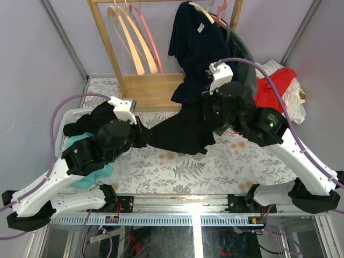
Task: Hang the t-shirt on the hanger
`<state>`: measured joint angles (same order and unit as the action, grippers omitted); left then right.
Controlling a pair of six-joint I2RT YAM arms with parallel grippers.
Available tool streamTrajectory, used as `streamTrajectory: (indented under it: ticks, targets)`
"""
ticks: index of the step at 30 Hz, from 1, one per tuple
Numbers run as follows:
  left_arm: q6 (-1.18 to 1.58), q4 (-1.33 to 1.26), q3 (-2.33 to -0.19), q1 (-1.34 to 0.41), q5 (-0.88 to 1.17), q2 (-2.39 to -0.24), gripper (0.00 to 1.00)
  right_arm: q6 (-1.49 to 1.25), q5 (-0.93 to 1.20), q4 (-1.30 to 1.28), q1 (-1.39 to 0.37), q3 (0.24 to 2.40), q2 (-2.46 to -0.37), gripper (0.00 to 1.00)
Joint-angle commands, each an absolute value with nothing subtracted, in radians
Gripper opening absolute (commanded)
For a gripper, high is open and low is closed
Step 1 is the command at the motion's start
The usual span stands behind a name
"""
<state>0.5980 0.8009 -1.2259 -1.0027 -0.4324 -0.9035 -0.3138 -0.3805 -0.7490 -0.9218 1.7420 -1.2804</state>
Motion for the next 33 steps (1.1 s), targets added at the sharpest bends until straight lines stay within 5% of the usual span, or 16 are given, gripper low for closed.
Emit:
streamTrajectory:
  ticks: [1,19,33]
  targets:
    - [0.587,0.891,-1.357,-1.009,-0.498,-0.901,0.00,-0.285,-0.505,-0.762,-0.920,1.691,-1.229,0.00]
    - [0.503,0.946,-1.589,-1.008,-0.430,-1.071,0.01,-0.360,-0.439,-0.777,-0.918,1.334,-1.041,0.00]
    - [0.773,0.534,-0.898,-1.011,-0.082,-0.753,0.66,-0.250,-0.438,-0.772,-0.912,1.769,-1.267,0.00]
